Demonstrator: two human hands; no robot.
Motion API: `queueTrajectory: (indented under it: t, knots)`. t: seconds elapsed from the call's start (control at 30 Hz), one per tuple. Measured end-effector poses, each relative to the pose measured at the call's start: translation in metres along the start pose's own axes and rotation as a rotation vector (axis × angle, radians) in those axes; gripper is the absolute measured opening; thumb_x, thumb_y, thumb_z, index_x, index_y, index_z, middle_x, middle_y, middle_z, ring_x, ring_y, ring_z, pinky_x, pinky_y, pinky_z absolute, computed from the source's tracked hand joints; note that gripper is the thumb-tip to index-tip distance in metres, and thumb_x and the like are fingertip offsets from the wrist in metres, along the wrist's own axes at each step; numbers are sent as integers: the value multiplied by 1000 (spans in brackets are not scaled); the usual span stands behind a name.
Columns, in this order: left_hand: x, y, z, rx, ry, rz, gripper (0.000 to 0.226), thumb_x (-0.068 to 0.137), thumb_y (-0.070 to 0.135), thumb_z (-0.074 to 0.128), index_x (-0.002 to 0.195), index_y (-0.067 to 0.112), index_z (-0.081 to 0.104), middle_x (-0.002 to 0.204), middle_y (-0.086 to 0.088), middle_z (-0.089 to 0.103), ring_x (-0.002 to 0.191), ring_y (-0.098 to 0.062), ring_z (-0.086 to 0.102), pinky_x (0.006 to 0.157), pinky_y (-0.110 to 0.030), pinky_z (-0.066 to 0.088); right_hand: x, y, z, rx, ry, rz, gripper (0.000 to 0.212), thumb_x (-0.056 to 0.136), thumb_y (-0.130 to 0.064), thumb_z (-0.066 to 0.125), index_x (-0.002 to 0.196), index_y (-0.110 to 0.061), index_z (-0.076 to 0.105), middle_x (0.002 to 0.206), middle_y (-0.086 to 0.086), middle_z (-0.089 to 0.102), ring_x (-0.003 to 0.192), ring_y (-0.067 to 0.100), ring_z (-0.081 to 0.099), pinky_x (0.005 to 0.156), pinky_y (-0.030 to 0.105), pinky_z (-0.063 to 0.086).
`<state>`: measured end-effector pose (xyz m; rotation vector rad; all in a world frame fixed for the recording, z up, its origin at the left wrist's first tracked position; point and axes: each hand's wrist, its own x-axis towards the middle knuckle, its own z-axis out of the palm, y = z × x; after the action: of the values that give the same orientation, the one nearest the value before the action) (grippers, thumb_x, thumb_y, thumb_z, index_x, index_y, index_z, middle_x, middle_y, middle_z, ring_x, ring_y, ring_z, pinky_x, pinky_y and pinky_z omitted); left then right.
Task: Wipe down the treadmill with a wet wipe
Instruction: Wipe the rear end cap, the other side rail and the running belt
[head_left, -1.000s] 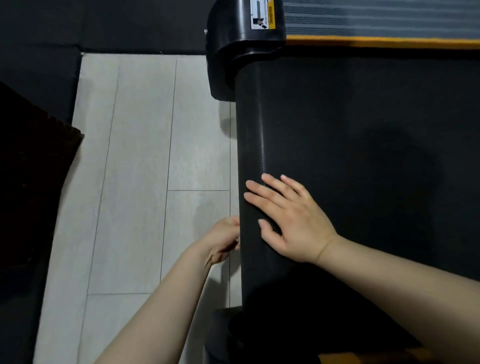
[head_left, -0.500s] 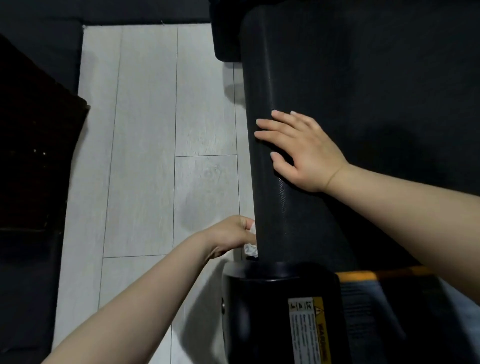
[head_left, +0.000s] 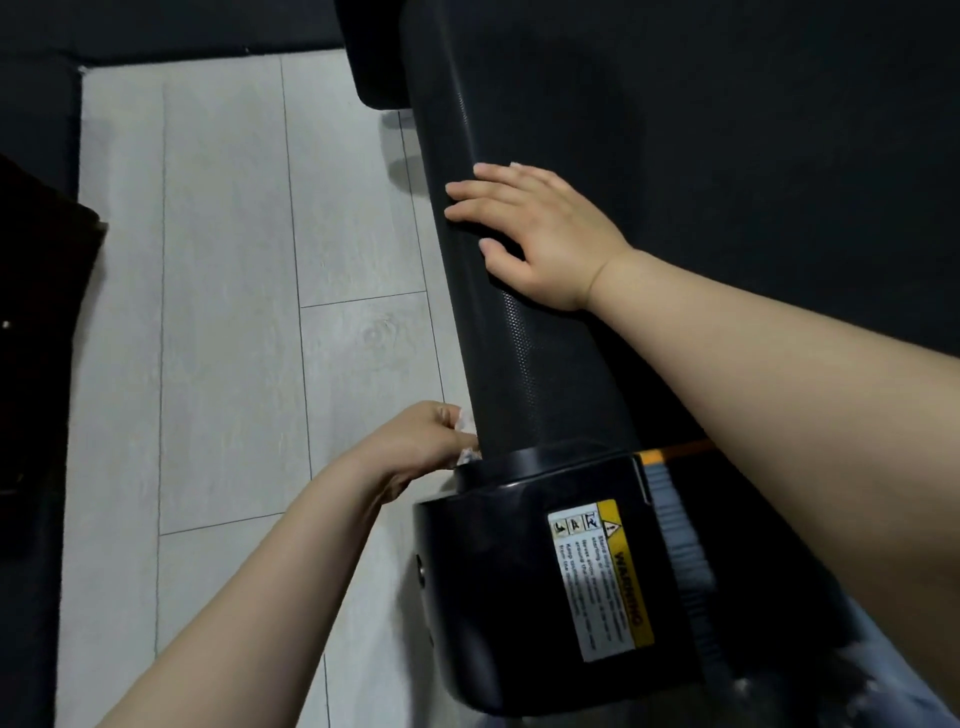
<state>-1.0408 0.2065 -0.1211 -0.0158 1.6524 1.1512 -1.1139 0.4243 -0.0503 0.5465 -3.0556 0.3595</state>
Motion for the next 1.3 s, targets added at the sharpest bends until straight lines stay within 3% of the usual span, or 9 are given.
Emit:
queueTrajectory:
  t: [0.17, 0.33, 0.43, 0.57, 0.7, 0.83, 1.0, 1.17, 1.3]
  knots:
    - [-15, -1, 0, -7, 132, 20, 21, 77, -3, 62, 94, -12, 66, 80, -14, 63, 75, -20, 57, 75, -32, 50, -1, 2, 1, 23, 8, -6, 47, 94, -35, 34, 137, -28, 53, 150, -13, 42, 145, 11, 25, 121, 33, 13]
    - [-37, 3, -3, -141, 353, 102, 16, 86, -5, 53, 78, 7, 60, 68, -6, 58, 63, -15, 55, 60, -20, 53, -4, -2, -3, -101, 50, 72, 51, 90, -34, 31, 135, -33, 54, 149, -12, 43, 140, 19, 34, 113, 40, 24]
    - [-51, -6, 11, -320, 526, 199, 19, 91, 0, 53, 81, 11, 64, 65, 3, 67, 59, -10, 60, 58, -18, 51, 0, -14, -14, -174, -115, 82, 49, 96, -32, 31, 145, -30, 42, 157, -7, 30, 145, 25, 25, 113, 45, 23]
    - [-64, -17, 42, -484, 698, 303, 14, 93, 12, 57, 98, 12, 70, 92, -8, 75, 83, -23, 68, 79, -37, 54, -34, -55, -30, 137, -174, 137, 47, 98, -26, 40, 146, -24, 41, 157, -4, 31, 143, 22, 29, 116, 44, 27]
    - [-66, -13, 53, -427, 865, 408, 12, 93, 8, 56, 92, 15, 65, 79, 3, 68, 72, -11, 59, 68, -25, 46, -130, -94, -30, 351, -107, 189, 42, 98, -31, 44, 139, -22, 47, 143, -3, 50, 132, 18, 45, 110, 40, 36]
    - [-64, -9, 61, -335, 914, 458, 14, 94, 8, 55, 91, 18, 64, 80, 6, 68, 72, -6, 58, 70, -24, 47, -187, -97, -30, 149, -83, 139, 45, 97, -45, 41, 133, -23, 56, 144, -5, 50, 133, 13, 43, 109, 33, 31]
    - [-70, -2, 67, -145, 1038, 458, 21, 96, 13, 54, 88, 31, 60, 76, 14, 66, 68, -3, 59, 70, -26, 48, -195, -90, -21, 173, 69, 86, 36, 94, -41, 48, 116, -18, 65, 114, -6, 65, 108, 16, 57, 94, 34, 43]
    - [-87, 7, 68, 93, 1056, 431, 20, 94, 16, 53, 105, 29, 62, 104, 4, 67, 87, -17, 65, 79, -42, 56, -194, -90, -22, 205, 88, 75, 20, 93, -29, 52, 105, -18, 65, 106, -5, 64, 101, 18, 56, 87, 34, 43]
    - [-126, 23, 74, -251, 962, 383, 23, 92, 7, 54, 104, 22, 66, 100, -4, 70, 82, -13, 65, 73, -31, 54, -194, -93, -29, 212, 19, 82, 20, 93, -25, 55, 110, -18, 64, 115, -5, 62, 108, 18, 55, 93, 33, 40]
